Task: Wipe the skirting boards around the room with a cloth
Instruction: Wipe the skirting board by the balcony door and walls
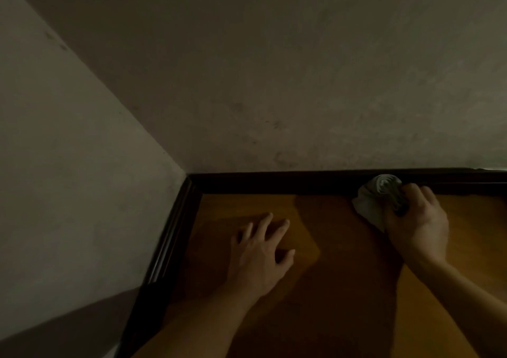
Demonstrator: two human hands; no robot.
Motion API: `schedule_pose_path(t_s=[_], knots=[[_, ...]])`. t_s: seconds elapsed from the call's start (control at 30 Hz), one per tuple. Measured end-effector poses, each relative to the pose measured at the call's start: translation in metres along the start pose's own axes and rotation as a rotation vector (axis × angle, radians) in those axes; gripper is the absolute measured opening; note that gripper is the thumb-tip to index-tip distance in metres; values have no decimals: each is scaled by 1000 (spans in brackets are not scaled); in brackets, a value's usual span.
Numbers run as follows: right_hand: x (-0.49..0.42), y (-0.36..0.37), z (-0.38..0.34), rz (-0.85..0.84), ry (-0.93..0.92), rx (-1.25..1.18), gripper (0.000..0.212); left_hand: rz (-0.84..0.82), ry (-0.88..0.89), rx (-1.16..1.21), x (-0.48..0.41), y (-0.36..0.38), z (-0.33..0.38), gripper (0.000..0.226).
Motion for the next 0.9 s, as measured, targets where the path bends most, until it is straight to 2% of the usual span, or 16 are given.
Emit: schedule_pose_path(t_s=[0.13, 0.3, 0.43, 0.73, 0.8, 0.9], knots=[[-4, 17, -25, -44, -88, -1, 23, -10, 18, -7, -3, -4, 1, 67], [4, 16, -20, 48, 0, -45, 20, 36, 67, -13, -7, -7, 23, 68], [-1, 15, -32, -72, -91, 0, 25, -24, 126, -73, -12, 2, 50, 67], [-3, -48, 58, 149, 196, -49, 18, 20, 133, -95, -12, 9, 58, 69], [-1, -52, 61, 174, 185, -55, 16, 17, 126, -107, -11, 8, 62, 69], [-4, -44, 52, 98, 73, -61, 19, 8, 110, -136, -10, 8, 66, 68]])
Point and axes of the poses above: each hand's wrist, its own x-axis away from the middle knuckle, its own y-axis out of the palm, z = x × y, the point moved 3 cm from there along -x, towards the middle knuckle, and after that the axes turned 12 degrees about -z, right-handed, at the moved point
